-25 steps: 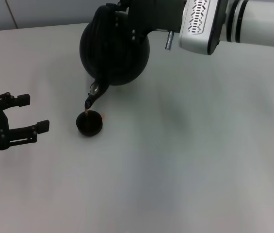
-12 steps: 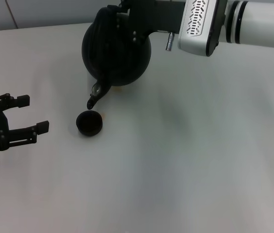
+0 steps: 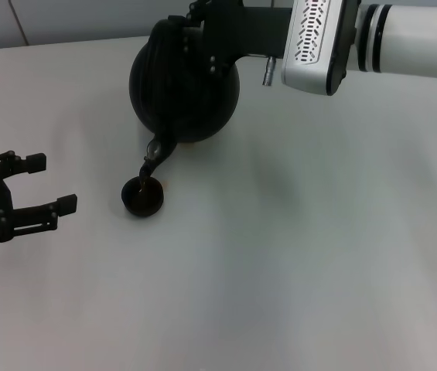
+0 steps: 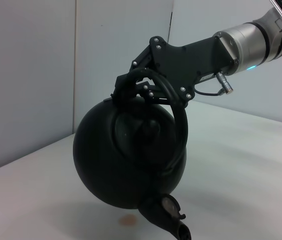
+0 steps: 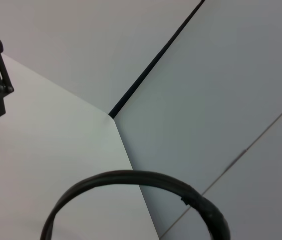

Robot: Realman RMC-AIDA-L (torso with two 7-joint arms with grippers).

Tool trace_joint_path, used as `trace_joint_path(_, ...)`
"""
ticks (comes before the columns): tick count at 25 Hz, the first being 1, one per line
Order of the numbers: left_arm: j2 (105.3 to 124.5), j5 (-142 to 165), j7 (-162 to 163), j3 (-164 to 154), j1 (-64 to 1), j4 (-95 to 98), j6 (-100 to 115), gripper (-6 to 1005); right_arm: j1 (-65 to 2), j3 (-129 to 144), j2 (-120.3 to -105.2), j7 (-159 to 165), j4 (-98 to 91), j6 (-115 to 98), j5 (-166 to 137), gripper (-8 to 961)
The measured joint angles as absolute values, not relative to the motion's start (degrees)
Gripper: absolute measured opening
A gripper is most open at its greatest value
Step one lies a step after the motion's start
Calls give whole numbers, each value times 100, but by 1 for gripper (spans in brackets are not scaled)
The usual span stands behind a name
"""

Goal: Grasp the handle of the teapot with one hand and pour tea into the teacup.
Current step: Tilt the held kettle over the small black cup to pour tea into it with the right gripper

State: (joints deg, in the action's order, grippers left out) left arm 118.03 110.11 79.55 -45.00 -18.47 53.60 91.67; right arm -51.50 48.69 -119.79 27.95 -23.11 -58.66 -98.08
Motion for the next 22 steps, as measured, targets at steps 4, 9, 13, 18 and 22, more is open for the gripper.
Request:
trace_joint_path(4,11803,11012,7954,-4500,-1845,5358,9167,859,-5150,4869,-11979,2795,-2311,-5862,-9808,80)
trace_joint_path(9,11803,11012,7954,-4500,-1847,5358,9167,860,-5150,4882,-11979,2795,-2311,-5861,-9808,81)
trace_joint_path(13,11803,11012,7947,-4500,-1855,5355,9167,860,-5150,4928,-11980,2795,-2314,-5862,-9808,80)
trace_joint_path(18,11803,11013,7934,-4500,-1862,5345,9165,860,-5150,4934,-11980,2795,-2314,-5862,-9725,80)
trace_joint_path(22,11803,11013,7925,-4500,-1863,5339,9159,860,-5073,4933,-11979,2839,-2276,-5907,-9365,80)
